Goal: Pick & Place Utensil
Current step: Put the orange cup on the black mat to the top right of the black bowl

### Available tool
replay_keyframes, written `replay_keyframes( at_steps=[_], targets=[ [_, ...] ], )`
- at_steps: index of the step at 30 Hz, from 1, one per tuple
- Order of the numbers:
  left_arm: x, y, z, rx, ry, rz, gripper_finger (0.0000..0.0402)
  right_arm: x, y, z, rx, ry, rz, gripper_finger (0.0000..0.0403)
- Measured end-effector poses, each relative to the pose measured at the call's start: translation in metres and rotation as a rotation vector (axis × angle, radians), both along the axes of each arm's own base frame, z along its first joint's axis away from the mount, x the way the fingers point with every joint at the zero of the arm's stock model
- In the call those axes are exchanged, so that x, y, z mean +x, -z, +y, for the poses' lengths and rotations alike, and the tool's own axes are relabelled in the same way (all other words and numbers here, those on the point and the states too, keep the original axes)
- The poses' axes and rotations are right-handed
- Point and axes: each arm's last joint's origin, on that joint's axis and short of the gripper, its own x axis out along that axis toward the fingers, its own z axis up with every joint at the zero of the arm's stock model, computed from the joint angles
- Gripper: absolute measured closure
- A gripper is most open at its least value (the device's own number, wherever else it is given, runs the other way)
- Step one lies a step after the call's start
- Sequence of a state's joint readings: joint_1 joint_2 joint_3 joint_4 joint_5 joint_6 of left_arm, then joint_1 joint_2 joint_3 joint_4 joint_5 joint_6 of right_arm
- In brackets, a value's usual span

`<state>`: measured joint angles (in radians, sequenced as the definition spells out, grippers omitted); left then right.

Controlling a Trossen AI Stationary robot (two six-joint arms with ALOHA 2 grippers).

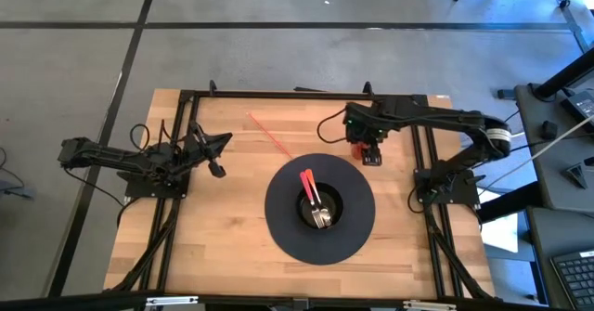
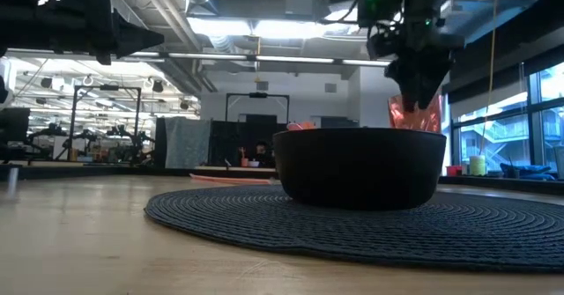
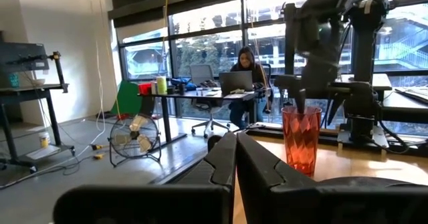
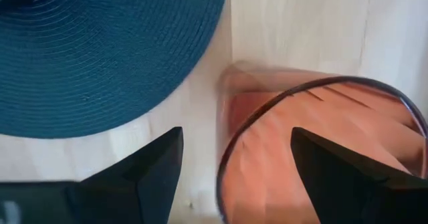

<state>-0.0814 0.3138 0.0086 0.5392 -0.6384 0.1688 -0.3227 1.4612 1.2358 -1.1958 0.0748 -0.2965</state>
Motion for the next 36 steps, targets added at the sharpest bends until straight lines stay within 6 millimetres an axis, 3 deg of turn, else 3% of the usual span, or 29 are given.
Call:
replay_keyframes(
  at_steps=[7, 11, 15, 17, 20, 23, 30, 36],
  targets=[
    [0.000, 0.000, 0.000, 0.001, -0.001, 0.001, 0.0394, 0.004, 0.008, -0.007, 0.029, 0.017, 0.023, 0.0178],
    [0.000, 0.000, 0.000, 0.001, -0.001, 0.001, 0.0397, 0.004, 0.008, -0.008, 0.021, -0.005, 0.021, 0.0256],
    [0.000, 0.000, 0.000, 0.001, -0.001, 0.001, 0.0398, 0.004, 0.008, -0.008, 0.021, -0.013, 0.023, 0.0360],
    [0.000, 0.000, 0.000, 0.001, -0.001, 0.001, 0.0397, 0.003, 0.008, -0.007, 0.013, -0.028, 0.029, 0.0388],
    [0.000, 0.000, 0.000, 0.001, -0.001, 0.002, 0.0396, -0.001, 0.003, -0.005, 0.017, -0.035, 0.024, 0.0384],
    [0.000, 0.000, 0.000, 0.001, -0.001, 0.004, 0.0397, -0.013, -0.016, 0.000, 0.031, -0.072, -0.059, 0.0390],
    [0.000, 0.001, 0.000, 0.002, -0.001, 0.008, 0.0396, -0.059, -0.072, 0.024, 0.088, -0.181, -0.502, 0.0392],
    [0.000, 0.001, 0.000, 0.000, 0.001, 0.011, 0.0396, -0.110, -0.078, 0.045, 0.144, -0.152, -0.627, 0.0394]
  ],
)
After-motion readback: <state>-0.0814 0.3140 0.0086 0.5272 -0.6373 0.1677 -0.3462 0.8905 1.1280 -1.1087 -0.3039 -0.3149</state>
